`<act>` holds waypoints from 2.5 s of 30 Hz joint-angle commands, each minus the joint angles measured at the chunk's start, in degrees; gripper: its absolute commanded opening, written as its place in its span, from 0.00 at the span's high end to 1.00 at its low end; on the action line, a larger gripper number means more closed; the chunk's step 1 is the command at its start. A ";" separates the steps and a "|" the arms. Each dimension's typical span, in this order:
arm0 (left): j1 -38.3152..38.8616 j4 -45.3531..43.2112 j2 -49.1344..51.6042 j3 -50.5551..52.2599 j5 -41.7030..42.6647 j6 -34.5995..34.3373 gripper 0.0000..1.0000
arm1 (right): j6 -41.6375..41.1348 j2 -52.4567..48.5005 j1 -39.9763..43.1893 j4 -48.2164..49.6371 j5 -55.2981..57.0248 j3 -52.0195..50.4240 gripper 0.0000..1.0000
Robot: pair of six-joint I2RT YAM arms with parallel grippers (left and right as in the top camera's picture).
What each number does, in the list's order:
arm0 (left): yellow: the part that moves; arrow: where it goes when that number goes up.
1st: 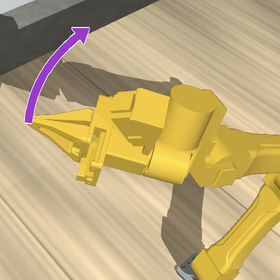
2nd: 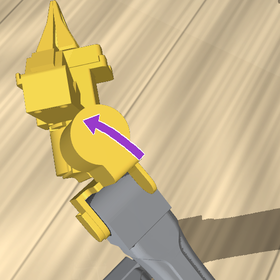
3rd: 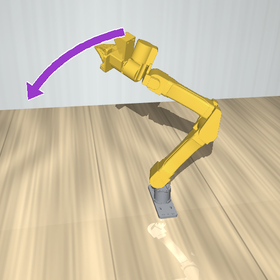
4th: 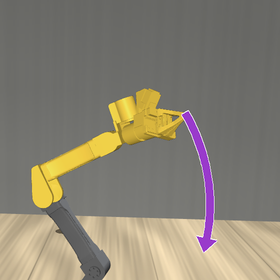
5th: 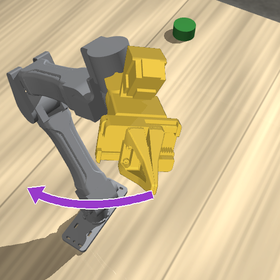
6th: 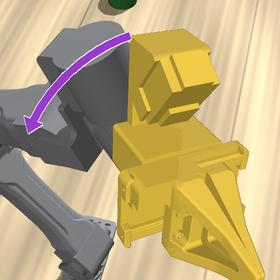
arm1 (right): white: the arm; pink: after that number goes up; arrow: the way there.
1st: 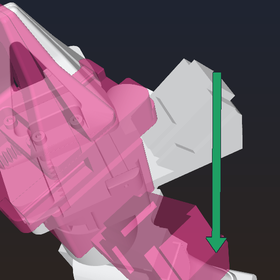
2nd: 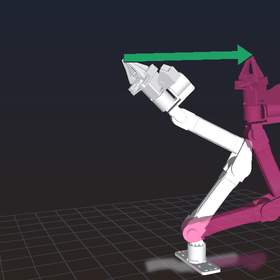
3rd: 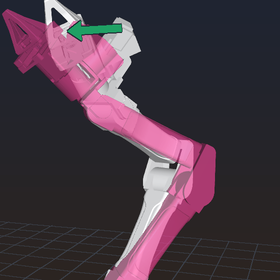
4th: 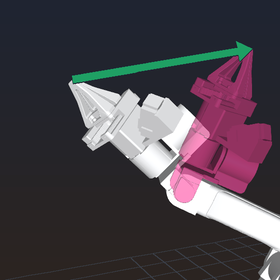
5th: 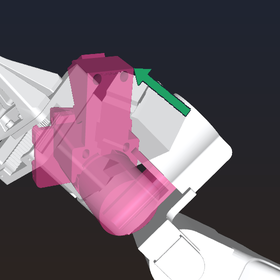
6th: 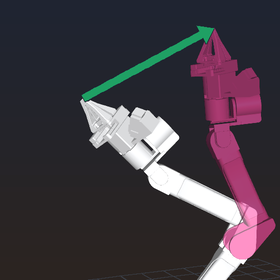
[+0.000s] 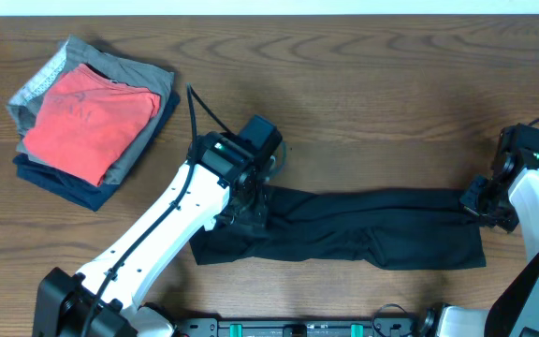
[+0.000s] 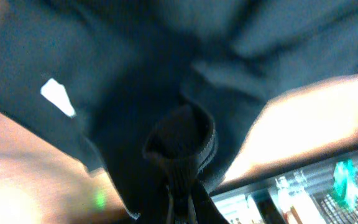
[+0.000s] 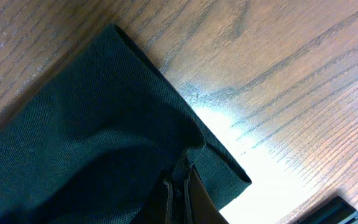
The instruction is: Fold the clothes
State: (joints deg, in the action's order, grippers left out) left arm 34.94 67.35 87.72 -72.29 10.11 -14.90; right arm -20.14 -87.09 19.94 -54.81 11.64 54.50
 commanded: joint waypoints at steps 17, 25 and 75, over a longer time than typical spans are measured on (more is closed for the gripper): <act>-2.51 -14.49 1.81 14.23 -16.55 -11.58 0.94 | -0.17 0.83 0.28 0.26 0.50 -0.11 0.97; -2.51 -19.98 1.81 16.70 -13.75 -11.56 0.75 | 0.04 0.83 0.31 -1.73 -0.37 -0.13 0.91; -9.70 -12.22 -14.43 10.93 -15.04 -10.71 0.17 | 22.40 -20.41 7.85 0.50 -10.21 -0.22 0.37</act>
State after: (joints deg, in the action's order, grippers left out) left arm 25.50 55.11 73.60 -59.81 -5.08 -25.47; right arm 2.04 -103.31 27.51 -56.42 0.82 55.90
